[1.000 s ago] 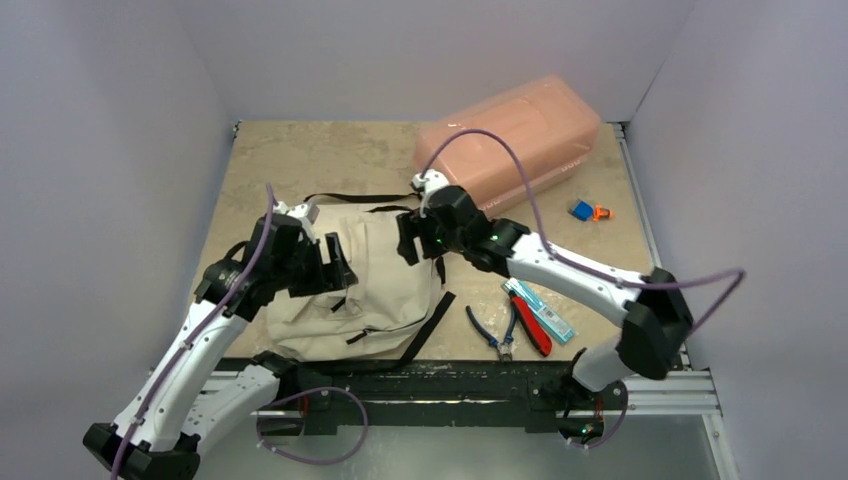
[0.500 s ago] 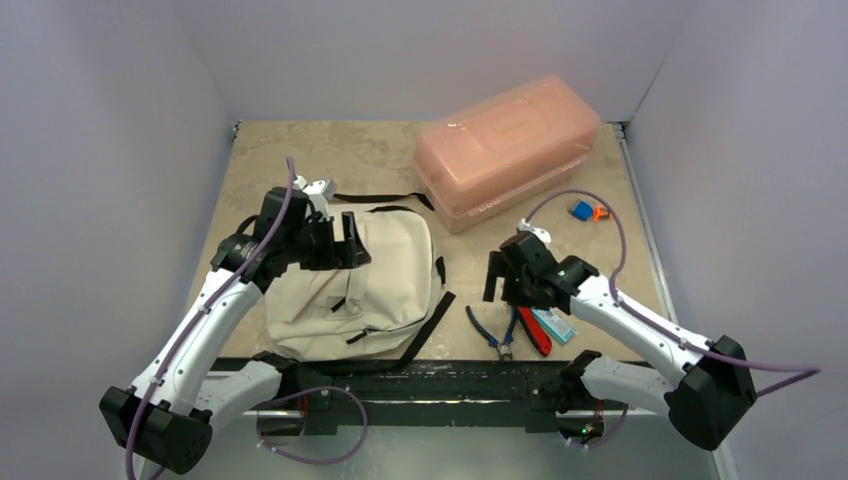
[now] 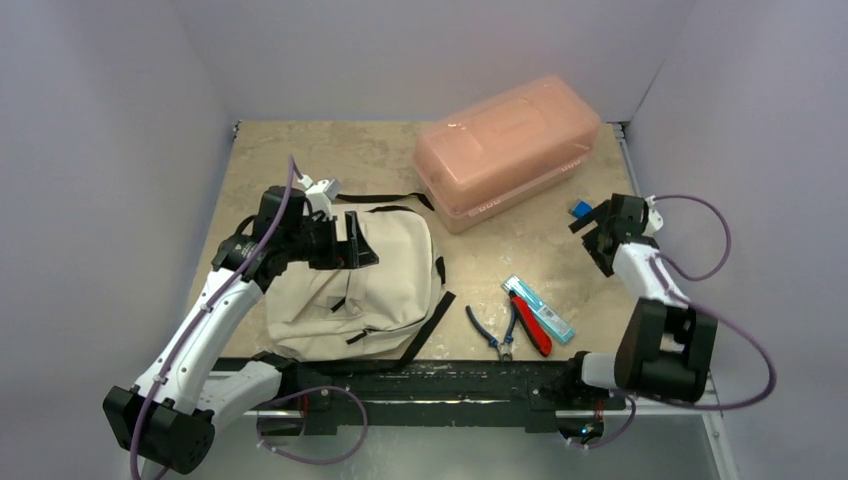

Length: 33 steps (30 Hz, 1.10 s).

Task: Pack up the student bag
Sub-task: Pick up the stationery from the center of the board.

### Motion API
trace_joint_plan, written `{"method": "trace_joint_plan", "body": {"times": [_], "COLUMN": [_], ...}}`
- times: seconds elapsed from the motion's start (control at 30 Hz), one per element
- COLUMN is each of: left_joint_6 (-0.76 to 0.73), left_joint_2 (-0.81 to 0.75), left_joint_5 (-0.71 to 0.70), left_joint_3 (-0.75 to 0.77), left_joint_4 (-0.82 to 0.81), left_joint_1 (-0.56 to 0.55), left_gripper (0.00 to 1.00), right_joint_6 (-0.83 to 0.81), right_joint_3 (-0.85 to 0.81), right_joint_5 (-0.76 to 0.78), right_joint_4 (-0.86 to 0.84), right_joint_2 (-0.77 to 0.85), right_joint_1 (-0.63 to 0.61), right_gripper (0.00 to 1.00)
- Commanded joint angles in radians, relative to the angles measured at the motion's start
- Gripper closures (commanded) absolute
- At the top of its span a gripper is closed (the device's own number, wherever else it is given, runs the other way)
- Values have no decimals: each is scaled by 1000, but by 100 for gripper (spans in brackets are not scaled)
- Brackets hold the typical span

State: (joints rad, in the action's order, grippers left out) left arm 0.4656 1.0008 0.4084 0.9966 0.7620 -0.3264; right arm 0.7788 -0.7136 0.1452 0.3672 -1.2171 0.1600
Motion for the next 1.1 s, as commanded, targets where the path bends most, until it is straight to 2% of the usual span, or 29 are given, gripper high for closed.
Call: {"method": "trace_joint_plan", "body": {"times": [0.0, 0.13, 0.27, 0.37, 1.07], "left_joint_6": [-31, -50, -75, -94, -119], "left_joint_2": [-12, -20, -24, -6, 19], "left_joint_5": [55, -7, -38, -42, -78], "left_joint_3": [-14, 4, 26, 33, -19], "left_joint_4": [-52, -34, -24, -24, -48], "left_joint_1": [9, 12, 12, 12, 19], "left_gripper": [16, 16, 16, 16, 16], "right_joint_6": [-90, -226, -271, -188, 25], "right_joint_3": [-178, -383, -461, -512, -566], "right_joint_5": [-20, 7, 2, 30, 92], "right_joint_4": [-259, -230, -249, -169, -167], "right_joint_2": [-231, -442, -528, -583, -701], "right_joint_1": [91, 91, 89, 85, 78], "right_gripper": [1, 5, 5, 6, 3]}}
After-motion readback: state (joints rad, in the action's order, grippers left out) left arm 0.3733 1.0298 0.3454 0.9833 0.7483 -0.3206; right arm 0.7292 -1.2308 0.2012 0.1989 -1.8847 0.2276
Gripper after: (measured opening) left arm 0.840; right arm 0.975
